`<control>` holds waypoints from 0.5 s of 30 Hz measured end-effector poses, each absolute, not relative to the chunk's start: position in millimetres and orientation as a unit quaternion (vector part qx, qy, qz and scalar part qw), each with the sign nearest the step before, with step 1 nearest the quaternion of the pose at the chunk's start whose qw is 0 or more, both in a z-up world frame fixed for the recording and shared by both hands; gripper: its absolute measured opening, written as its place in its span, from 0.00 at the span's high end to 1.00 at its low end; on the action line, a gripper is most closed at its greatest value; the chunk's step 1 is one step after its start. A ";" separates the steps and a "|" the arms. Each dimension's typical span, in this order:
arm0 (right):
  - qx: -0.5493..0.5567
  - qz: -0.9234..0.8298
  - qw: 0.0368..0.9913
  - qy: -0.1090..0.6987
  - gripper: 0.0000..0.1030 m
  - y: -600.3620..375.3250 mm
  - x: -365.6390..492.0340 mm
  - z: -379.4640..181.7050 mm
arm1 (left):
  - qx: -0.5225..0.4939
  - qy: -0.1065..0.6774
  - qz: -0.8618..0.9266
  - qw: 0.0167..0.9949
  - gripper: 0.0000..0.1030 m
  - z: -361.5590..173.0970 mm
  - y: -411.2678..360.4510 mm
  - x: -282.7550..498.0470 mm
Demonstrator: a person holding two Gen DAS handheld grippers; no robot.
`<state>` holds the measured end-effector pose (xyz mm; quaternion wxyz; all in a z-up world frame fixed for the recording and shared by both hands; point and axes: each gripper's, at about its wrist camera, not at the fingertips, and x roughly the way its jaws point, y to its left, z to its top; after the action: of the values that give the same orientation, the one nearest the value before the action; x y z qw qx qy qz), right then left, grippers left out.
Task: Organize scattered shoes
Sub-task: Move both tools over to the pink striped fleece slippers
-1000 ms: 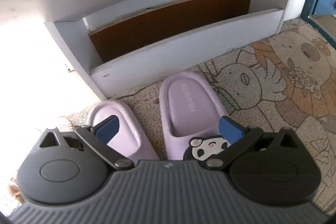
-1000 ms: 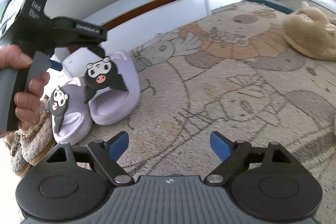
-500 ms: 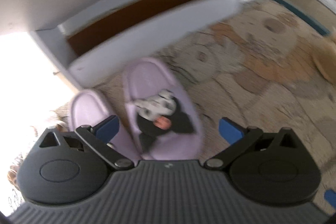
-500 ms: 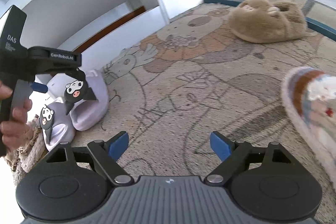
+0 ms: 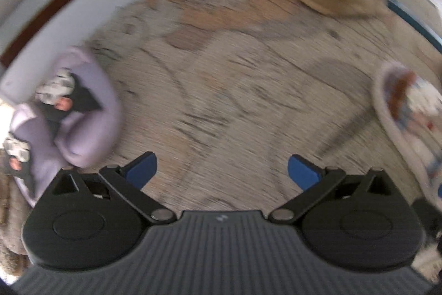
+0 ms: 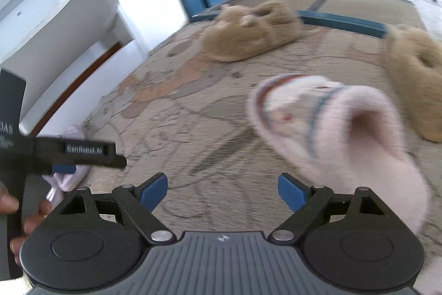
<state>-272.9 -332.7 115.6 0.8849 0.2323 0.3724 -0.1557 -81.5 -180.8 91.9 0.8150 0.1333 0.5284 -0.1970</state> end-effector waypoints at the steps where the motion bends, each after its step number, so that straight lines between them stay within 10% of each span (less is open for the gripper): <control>1: 0.234 -0.165 0.883 0.372 0.12 -337.7 -279.4 116.3 | 0.137 0.532 -0.207 0.810 0.00 89.2 -186.8 -87.7; 15: 0.274 -0.278 0.823 0.412 0.08 -391.3 -374.1 117.9 | 0.168 0.557 -0.341 0.739 0.00 79.5 -252.8 -172.4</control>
<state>-374.1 -391.3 117.9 0.8235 0.2739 0.4115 -0.2785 -172.4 -252.8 79.5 0.7388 0.1676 0.5568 -0.3405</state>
